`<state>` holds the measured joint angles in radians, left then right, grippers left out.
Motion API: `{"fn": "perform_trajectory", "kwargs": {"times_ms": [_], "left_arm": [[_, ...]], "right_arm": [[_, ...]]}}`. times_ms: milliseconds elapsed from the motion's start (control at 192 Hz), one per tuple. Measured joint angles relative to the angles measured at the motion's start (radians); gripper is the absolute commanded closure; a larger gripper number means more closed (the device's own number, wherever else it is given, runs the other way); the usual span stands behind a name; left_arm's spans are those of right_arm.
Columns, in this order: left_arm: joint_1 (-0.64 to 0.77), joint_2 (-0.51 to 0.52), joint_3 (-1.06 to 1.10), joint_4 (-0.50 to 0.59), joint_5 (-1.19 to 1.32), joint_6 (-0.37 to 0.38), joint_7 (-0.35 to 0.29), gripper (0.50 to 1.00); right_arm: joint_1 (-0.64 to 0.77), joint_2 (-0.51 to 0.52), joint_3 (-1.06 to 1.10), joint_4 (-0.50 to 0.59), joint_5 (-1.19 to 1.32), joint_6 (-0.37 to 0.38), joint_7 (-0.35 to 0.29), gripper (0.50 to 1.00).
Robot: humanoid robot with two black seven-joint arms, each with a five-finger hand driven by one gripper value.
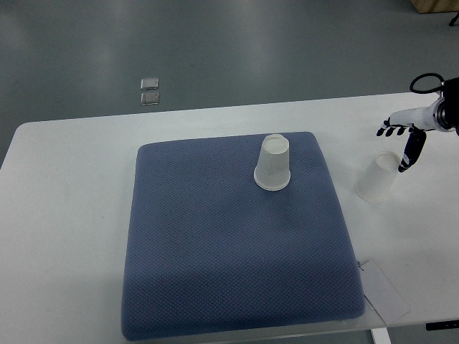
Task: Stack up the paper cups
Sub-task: 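Lower the right hand over the loose white paper cup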
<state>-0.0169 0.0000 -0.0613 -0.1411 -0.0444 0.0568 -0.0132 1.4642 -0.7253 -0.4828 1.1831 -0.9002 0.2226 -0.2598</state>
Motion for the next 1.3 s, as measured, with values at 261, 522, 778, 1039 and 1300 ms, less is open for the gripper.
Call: {"fn": "perform_trajectory", "kwargs": {"times_ms": [261,522,778,1039,1300], "left_arm": [[0.0,0.0,0.0,0.0,0.0,0.0,0.0,0.5],[0.0,0.0,0.0,0.0,0.0,0.0,0.0,0.5],[0.0,0.0,0.0,0.0,0.0,0.0,0.0,0.5],[0.0,0.0,0.0,0.0,0.0,0.0,0.0,0.5],[0.0,0.0,0.0,0.0,0.0,0.0,0.0,0.5]], "right_arm": [[-0.03,0.023,0.0,-0.012,-0.002,-0.025,0.022,0.579],[-0.04,0.028,0.0,-0.019,-0.006,-0.026,0.024,0.585],[-0.053,0.029,0.0,-0.018,-0.004,-0.042,0.026,0.599],[-0.055,0.029,0.0,-0.017,-0.002,-0.043,0.035,0.632],[-0.067,0.029,0.0,-0.017,-0.002,-0.044,0.037,0.632]]}}
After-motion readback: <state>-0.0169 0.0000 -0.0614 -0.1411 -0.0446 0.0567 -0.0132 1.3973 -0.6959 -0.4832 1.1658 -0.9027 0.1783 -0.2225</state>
